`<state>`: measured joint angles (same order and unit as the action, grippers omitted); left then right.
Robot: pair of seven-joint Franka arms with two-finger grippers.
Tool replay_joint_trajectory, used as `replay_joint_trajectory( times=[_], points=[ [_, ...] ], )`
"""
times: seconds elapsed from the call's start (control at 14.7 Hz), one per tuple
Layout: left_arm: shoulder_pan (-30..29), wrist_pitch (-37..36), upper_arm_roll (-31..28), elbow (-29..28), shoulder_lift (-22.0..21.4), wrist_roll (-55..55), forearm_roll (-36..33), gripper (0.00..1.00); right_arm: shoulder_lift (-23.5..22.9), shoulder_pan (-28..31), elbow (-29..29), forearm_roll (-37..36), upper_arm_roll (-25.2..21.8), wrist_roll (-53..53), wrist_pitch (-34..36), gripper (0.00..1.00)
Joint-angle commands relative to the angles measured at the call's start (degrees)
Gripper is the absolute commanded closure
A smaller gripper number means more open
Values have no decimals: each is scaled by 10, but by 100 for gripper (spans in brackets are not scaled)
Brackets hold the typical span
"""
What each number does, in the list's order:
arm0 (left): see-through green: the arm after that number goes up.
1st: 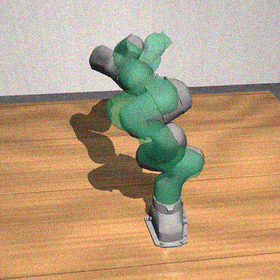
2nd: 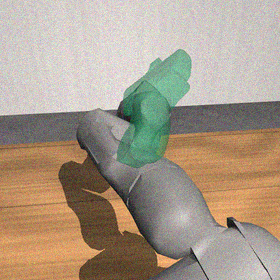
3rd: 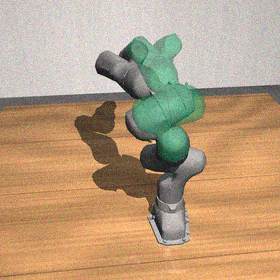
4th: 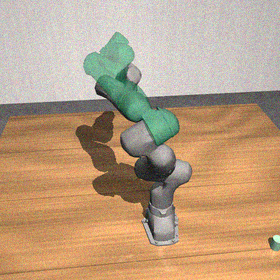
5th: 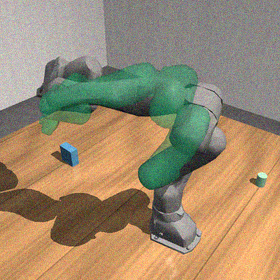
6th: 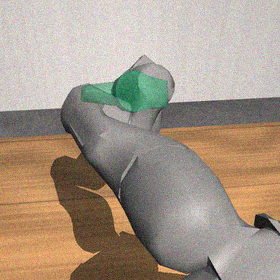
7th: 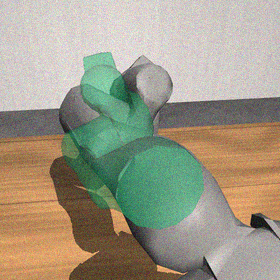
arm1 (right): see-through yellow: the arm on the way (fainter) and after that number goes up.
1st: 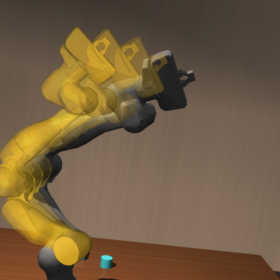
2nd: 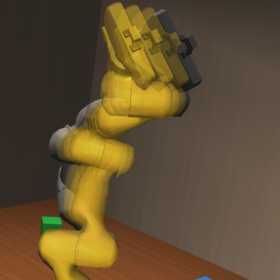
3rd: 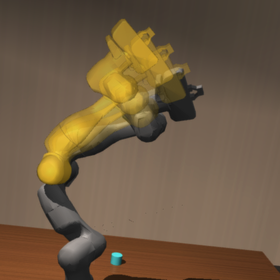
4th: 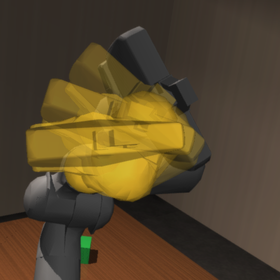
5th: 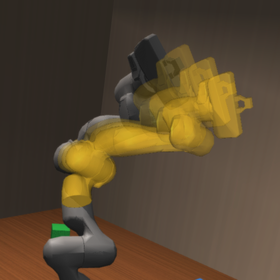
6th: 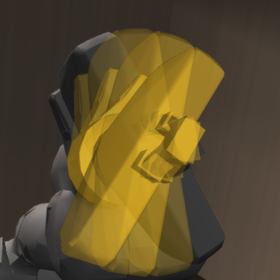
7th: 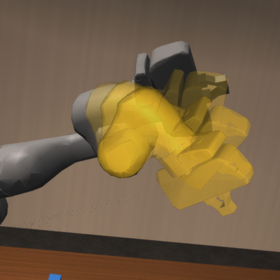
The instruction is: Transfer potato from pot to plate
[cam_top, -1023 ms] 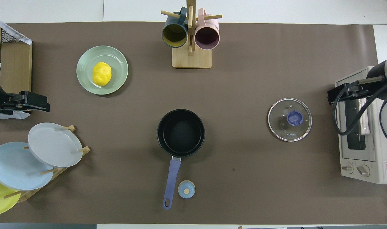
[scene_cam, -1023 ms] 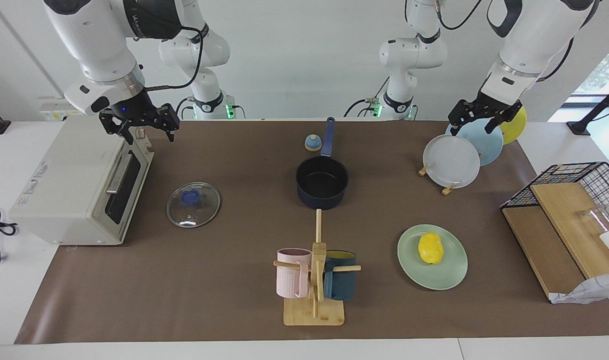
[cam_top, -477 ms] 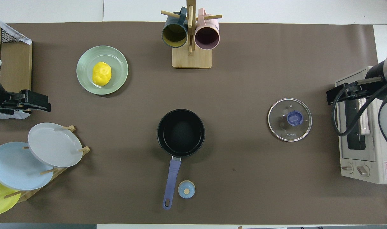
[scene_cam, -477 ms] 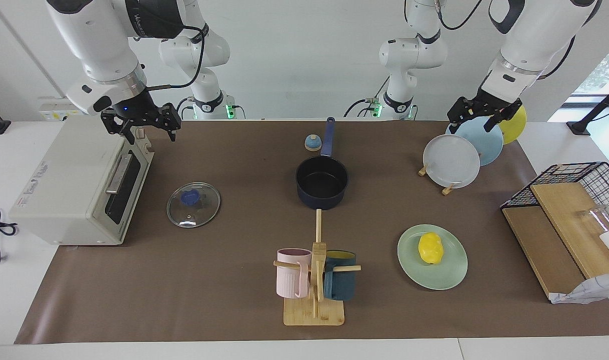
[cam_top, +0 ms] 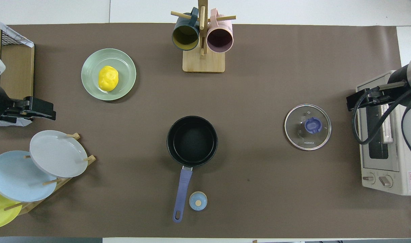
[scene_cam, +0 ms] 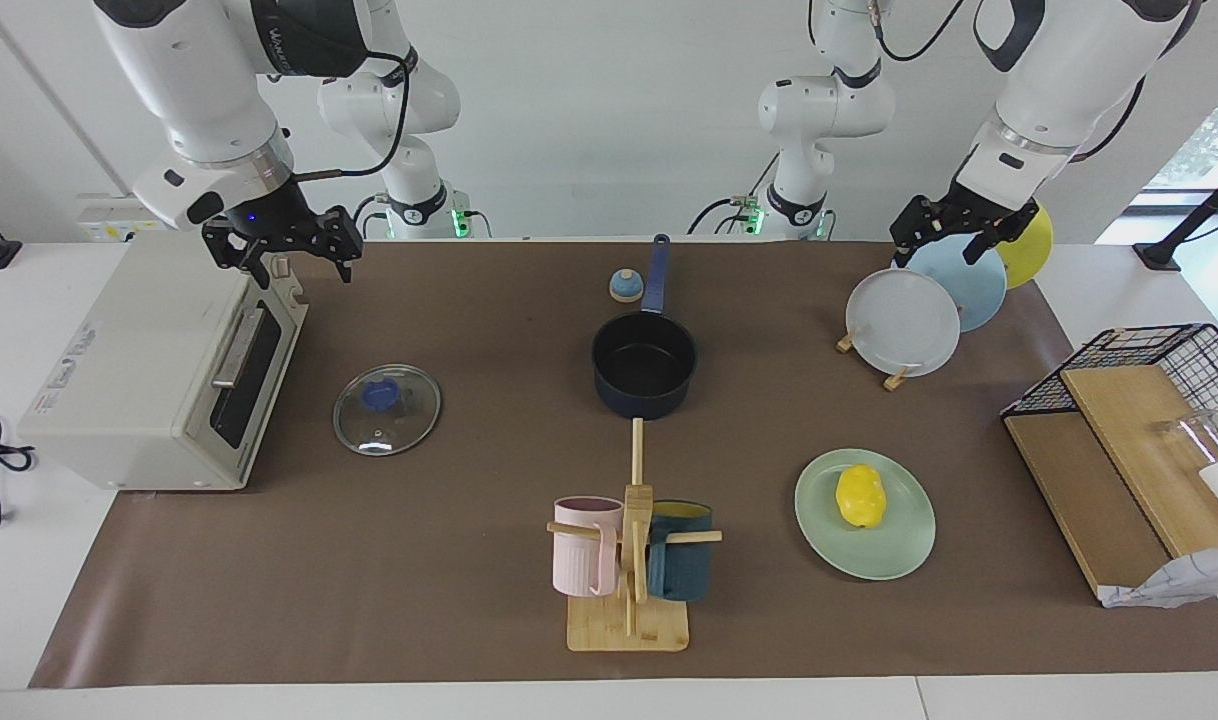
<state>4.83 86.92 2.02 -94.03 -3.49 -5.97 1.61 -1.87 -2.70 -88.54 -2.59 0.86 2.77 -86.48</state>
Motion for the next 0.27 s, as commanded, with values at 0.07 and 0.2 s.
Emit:
replay_joint_trajectory(
  times=[0.07,0.2],
  points=[
    [-6,-4,5,5,-2,0,3,0,6,4,-3,10,5,-11,-4,0],
    [-6,-4,5,3,-3,4,3,0,6,4,-3,10,5,-11,-4,0]
  ],
)
